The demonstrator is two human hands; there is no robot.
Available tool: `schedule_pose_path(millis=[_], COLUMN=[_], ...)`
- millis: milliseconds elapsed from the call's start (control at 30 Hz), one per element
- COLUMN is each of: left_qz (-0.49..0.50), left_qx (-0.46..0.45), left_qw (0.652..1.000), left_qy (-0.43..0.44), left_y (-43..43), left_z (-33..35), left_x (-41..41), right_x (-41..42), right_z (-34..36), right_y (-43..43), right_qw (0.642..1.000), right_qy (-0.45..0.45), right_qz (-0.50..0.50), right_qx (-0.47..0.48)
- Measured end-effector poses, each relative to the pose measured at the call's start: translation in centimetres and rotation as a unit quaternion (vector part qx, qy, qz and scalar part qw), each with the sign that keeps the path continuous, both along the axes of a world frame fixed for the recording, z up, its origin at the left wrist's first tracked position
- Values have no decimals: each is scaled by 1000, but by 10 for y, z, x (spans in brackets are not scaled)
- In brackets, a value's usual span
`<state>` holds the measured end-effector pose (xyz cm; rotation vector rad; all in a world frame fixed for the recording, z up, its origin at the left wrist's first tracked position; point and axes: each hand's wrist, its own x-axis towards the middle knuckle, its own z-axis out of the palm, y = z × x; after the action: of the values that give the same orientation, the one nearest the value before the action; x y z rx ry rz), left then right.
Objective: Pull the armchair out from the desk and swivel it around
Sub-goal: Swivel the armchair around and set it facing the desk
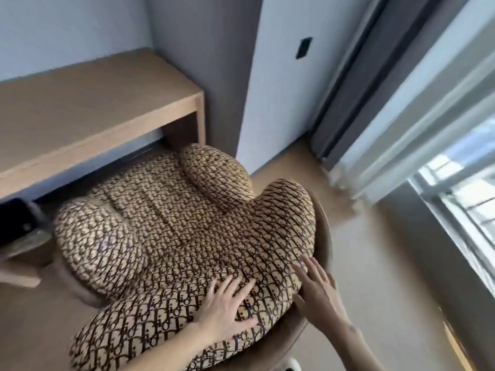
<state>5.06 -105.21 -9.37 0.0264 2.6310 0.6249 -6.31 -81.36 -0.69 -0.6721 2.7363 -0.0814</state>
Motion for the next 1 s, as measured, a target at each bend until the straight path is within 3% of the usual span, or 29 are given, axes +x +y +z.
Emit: schedule_pose_path(millis=[167,267,400,567,767,1000], left_qz=[26,126,281,390,405,399], left_qx=[-4,-34,-116,-182,-174,-192], left_qw=[1000,991,953,902,896,892], left_qy=[1,2,-7,9,54,88], left_y=[-8,8,40,84,124,122], left_z=[2,13,21,20,4,-8], left_x=[13,23,33,49,94,111], right_x=[-78,-102,-92,-66,-48,-36], right_z=[-16,-22,-42,-63,-82,-97], right_y=[-14,-22,-17,3,41,37], right_qw=[987,968,951,945,920,921], right_qy=[4,-17,-21,14,16,45], right_qz=[158,248,307,327,388,381], right_qx=[9,41,22,-13,-45,-67])
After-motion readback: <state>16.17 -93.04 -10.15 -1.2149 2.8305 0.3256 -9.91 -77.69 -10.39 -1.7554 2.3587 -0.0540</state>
